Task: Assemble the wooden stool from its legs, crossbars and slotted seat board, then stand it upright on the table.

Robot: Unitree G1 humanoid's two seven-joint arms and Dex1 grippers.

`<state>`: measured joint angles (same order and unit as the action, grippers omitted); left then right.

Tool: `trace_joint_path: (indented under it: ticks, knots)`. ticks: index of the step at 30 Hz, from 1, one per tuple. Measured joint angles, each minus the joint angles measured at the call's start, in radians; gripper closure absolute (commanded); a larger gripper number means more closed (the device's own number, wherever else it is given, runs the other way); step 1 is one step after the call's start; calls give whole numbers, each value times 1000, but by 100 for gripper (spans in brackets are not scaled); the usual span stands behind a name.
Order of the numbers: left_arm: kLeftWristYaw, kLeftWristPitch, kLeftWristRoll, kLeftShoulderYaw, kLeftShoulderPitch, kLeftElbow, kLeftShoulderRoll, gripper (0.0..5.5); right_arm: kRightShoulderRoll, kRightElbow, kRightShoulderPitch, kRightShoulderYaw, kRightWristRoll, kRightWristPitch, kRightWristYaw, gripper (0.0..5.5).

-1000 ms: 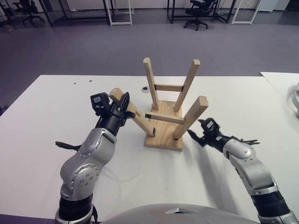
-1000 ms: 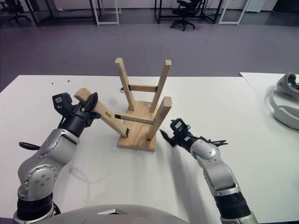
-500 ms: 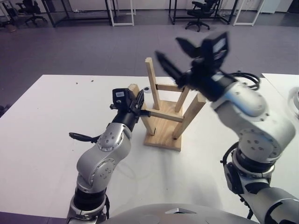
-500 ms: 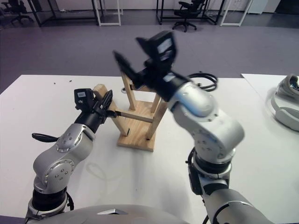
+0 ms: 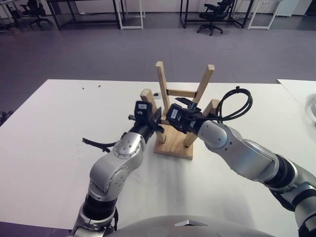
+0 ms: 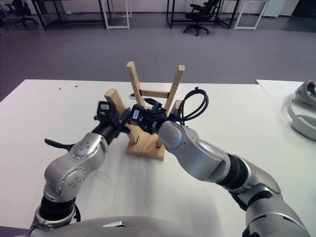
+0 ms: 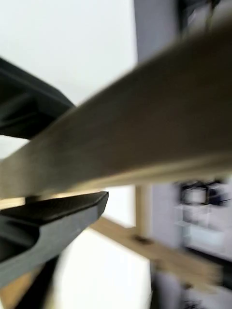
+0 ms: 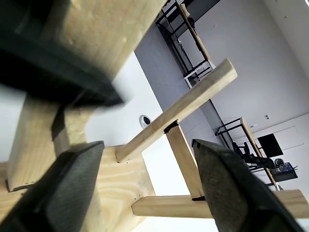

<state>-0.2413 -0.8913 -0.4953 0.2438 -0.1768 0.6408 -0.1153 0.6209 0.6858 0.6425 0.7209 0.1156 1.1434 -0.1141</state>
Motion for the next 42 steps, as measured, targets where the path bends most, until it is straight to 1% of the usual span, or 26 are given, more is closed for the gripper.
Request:
trace_joint_path:
  ticks: [2, 4, 6, 8, 11, 13, 14, 15, 16, 17, 18, 19, 20, 22, 25, 27, 29, 31, 32, 33, 34, 36, 37, 39, 41, 42]
  knots:
    - [58, 24, -64, -71, -5, 12, 39, 303, -1, -4, -32, -56, -4, -25, -17, 212]
    - [106, 71, -145, -168, -64, 49, 60, 264, -3, 3, -70, -133, 7, -49, -52, 212]
    - [153, 107, -248, -259, -117, 105, 63, 225, -17, 34, -117, -260, 67, -68, -111, 212]
    - [191, 106, -368, -298, -165, 133, 39, 225, -53, 56, -112, -407, 133, -105, -146, 212]
    - [279, 91, -487, -374, -359, 96, -82, 225, -129, 32, -12, -730, 342, -151, -200, 212]
    - [377, 94, -482, -410, -498, -25, -195, 225, -141, -69, 95, -951, 488, -177, -244, 212]
    - [454, 101, -454, -404, -539, -100, -254, 225, -138, -138, 117, -1052, 553, -188, -270, 212]
    - [506, 117, -426, -389, -541, -142, -278, 225, -133, -167, 96, -1088, 576, -189, -287, 212]
    - [572, 140, -391, -342, -504, -191, -290, 225, -132, -189, -4, -1099, 603, -184, -319, 212]
    - [622, 162, -357, -287, -448, -225, -283, 225, -131, -198, -108, -1062, 604, -179, -351, 212]
    - [678, 227, -307, -214, -366, -280, -272, 225, -133, -198, -217, -1021, 596, -212, -395, 212]
    - [719, 300, -265, -188, -339, -306, -274, 225, -109, -202, -257, -1003, 586, -237, -418, 212]
    - [788, 422, -206, -148, -320, -366, -269, 225, -85, -203, -295, -964, 552, -298, -440, 212]
    - [859, 525, -201, -140, -316, -431, -246, 225, -71, -209, -303, -945, 527, -364, -444, 212]
    - [858, 482, -314, -176, -316, -440, -197, 225, -79, -232, -295, -934, 511, -400, -438, 212]
    - [817, 372, -438, -218, -318, -412, -182, 225, -97, -244, -291, -932, 517, -406, -418, 212]
    - [789, 281, -513, -251, -347, -400, -188, 225, -132, -255, -282, -939, 553, -402, -393, 212]
    - [773, 234, -537, -294, -409, -402, -221, 225, -171, -283, -249, -983, 649, -367, -372, 212]
    - [773, 233, -542, -349, -458, -402, -274, 225, -179, -327, -213, -1023, 692, -361, -352, 212]
    - [775, 235, -537, -389, -477, -403, -318, 225, -176, -368, -177, -1058, 704, -361, -332, 212]
    - [779, 241, -512, -415, -473, -402, -358, 225, -147, -412, -156, -1068, 695, -366, -340, 212]
    - [797, 255, -429, -434, -382, -396, -435, 225, -73, -505, -178, -1010, 632, -366, -416, 212]
    - [815, 267, -375, -427, -304, -387, -465, 225, -54, -549, -218, -958, 611, -368, -475, 212]
    - [846, 281, -300, -410, -144, -381, -494, 225, -56, -595, -326, -844, 568, -380, -575, 212]
    - [872, 325, -214, -412, 11, -415, -521, 225, -76, -521, -427, -748, 561, -384, -643, 212]
    - [890, 358, -158, -414, 101, -429, -544, 225, -96, -428, -469, -700, 586, -382, -656, 212]
